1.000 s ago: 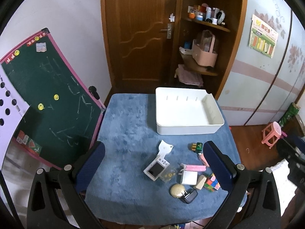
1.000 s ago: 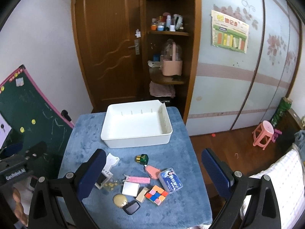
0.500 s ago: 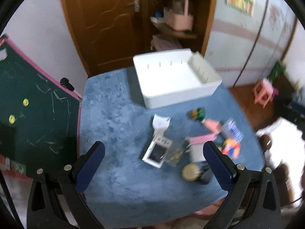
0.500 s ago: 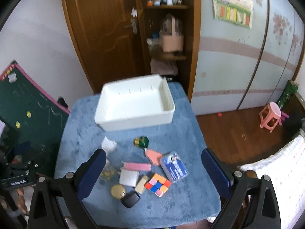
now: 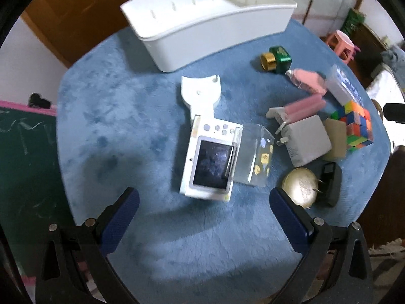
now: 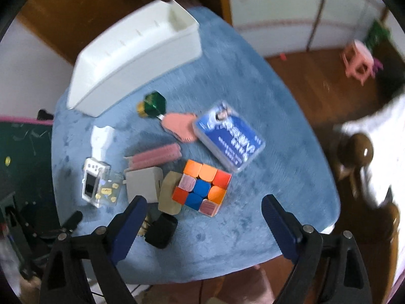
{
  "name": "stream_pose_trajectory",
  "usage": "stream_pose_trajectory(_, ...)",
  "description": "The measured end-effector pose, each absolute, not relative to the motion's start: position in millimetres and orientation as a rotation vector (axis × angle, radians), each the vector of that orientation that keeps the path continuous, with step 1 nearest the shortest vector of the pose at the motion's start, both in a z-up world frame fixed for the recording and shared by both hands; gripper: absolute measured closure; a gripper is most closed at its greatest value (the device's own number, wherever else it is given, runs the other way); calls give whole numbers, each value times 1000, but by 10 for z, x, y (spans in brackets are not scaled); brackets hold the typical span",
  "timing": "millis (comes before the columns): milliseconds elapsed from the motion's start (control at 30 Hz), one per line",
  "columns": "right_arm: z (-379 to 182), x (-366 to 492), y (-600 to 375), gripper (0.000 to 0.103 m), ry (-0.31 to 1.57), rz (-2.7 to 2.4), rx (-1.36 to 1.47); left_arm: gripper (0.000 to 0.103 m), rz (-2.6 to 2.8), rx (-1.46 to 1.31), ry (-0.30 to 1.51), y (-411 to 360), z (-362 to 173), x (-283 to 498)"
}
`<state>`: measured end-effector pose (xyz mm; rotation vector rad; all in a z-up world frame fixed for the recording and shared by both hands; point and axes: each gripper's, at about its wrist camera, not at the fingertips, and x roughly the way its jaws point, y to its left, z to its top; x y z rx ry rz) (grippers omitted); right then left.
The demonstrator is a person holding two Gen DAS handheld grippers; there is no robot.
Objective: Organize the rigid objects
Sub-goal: 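Grasp the white toy photo device with the left tool while the right tool grasps the Rubik's cube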
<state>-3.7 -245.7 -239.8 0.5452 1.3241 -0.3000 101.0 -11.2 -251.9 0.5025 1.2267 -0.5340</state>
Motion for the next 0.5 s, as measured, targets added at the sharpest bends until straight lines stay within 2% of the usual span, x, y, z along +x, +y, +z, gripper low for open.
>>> stream_pose_trajectory(267,-2804,153,-2530,11,1427,-397,764,1,-596,584,1284,-172,-2785,1150)
stream_pose_trajectory(433,-2931,228,-2514,11,1466,-415,767,1,-606,664,1292,-99,-2935,1080)
stream_pose_trajectory(500,-3001,257,-2497,17,1489,-422,770,3,-589,671,1277,-75,-2982,1080)
